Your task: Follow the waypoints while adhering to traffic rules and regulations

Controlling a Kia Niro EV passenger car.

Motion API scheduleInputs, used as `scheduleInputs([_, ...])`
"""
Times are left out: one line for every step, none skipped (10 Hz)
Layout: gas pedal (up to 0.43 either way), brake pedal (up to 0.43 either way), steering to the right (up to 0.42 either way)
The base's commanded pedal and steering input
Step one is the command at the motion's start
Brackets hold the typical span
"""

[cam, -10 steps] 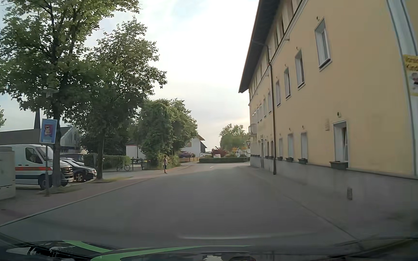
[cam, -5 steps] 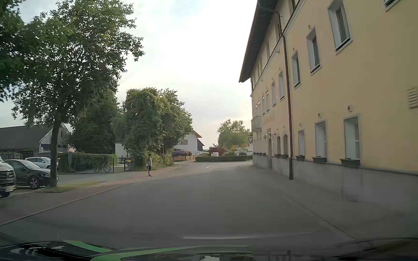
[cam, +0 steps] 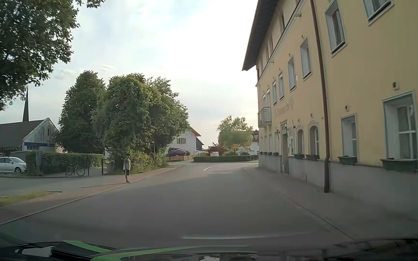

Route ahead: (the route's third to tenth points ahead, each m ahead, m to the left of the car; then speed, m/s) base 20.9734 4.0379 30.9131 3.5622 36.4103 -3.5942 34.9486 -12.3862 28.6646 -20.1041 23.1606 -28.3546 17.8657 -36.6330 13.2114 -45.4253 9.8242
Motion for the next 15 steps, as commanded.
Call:
scheduleInputs([0.0,0.0,0.0])
scheduleInputs([0.0,0.0,0.001])
scheduleInputs([0.0,0.0,0.002])
scheduleInputs([0.0,0.043,0.003])
scheduleInputs([0.0,0.091,0.002])
scheduleInputs([0.0,0.14,0.003])
scheduleInputs([0.0,0.159,0.002])
scheduleInputs([0.0,0.171,0.003])
scheduleInputs([0.0,0.177,0.003])
scheduleInputs([0.0,0.195,0.003])
scheduleInputs([0.0,0.213,0.003])
scheduleInputs([0.0,0.232,0.002])
scheduleInputs([0.0,0.238,0.002])
scheduleInputs([0.0,0.244,0.003])
scheduleInputs([0.0,0.25,0.002])
